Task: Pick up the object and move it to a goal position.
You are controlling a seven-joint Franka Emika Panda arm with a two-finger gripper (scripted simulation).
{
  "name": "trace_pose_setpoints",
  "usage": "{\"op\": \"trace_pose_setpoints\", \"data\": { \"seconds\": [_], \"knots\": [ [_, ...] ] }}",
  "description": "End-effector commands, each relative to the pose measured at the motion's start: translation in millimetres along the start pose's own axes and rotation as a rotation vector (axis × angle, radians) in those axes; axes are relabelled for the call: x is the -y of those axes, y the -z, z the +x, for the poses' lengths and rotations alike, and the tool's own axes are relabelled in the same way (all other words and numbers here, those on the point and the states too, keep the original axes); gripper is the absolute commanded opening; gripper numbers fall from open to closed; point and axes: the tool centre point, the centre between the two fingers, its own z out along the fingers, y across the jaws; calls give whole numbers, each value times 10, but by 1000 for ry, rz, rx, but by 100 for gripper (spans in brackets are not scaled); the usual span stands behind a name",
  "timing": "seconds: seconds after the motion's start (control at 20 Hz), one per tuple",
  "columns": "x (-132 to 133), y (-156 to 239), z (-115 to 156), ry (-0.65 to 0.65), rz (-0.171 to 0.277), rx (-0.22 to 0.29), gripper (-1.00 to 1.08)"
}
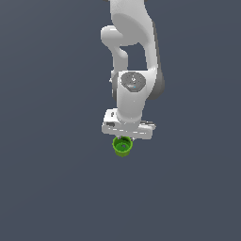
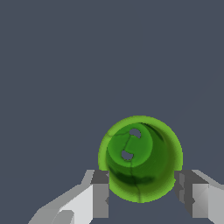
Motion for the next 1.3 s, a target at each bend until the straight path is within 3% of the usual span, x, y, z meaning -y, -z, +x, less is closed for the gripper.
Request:
{"op": "trace_pose_setpoints", "data": {
  "seconds": [0.0,0.55,1.25],
  "knots": [
    [75,-77,15,-34,-12,-4,28],
    [278,-285,49,-123,-45,-22,28],
    [289,-540,51,-132,-48,-23,28]
  ]
}}
